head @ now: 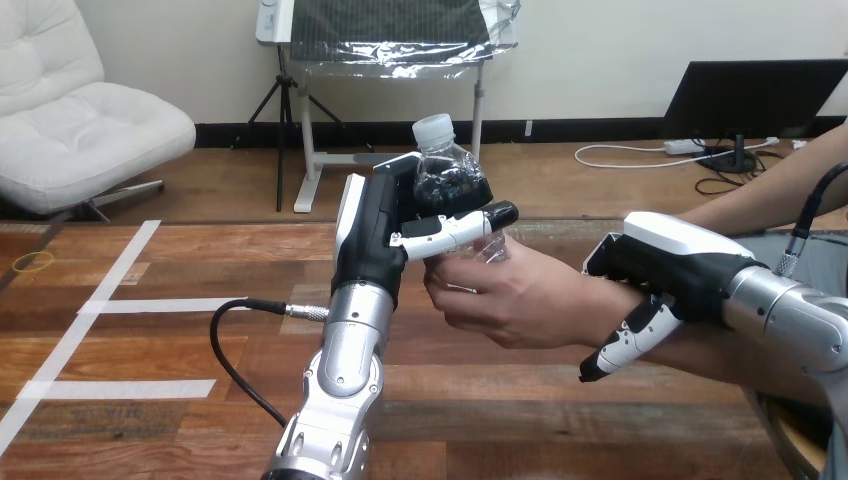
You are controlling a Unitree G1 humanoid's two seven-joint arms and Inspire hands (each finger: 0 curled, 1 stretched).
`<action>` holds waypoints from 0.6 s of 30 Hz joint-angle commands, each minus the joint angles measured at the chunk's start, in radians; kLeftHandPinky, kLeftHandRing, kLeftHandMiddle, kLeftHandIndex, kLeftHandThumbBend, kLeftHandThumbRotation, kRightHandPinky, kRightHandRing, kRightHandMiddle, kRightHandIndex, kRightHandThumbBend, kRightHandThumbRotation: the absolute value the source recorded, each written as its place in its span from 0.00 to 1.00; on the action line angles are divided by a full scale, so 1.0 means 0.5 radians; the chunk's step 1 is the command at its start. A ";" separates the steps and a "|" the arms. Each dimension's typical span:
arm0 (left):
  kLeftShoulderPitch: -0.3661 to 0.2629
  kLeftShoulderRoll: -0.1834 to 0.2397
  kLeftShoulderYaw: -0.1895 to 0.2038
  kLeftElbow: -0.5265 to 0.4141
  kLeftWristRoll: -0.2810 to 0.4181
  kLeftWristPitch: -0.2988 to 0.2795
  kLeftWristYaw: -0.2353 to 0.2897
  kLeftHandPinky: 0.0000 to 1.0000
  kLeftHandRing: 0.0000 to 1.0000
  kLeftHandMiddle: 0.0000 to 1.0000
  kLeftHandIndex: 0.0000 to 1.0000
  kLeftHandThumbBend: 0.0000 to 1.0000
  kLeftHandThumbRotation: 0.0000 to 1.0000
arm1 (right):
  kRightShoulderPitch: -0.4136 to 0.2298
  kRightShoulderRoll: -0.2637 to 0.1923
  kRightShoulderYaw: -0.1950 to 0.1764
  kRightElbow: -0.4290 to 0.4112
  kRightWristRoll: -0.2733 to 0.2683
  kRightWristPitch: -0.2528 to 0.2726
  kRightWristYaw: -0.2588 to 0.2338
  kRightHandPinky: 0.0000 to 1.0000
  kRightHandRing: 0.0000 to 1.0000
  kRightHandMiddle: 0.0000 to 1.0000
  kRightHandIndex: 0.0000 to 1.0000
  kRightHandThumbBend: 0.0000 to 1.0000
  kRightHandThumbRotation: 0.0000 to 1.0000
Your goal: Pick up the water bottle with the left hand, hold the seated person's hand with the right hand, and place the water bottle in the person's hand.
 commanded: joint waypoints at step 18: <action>-0.013 -0.065 -0.117 -0.094 0.034 -0.018 -0.050 0.29 0.36 0.42 0.45 0.69 0.00 | -0.015 0.120 0.003 0.043 0.063 -0.010 -0.025 0.11 0.16 0.22 0.24 0.72 0.00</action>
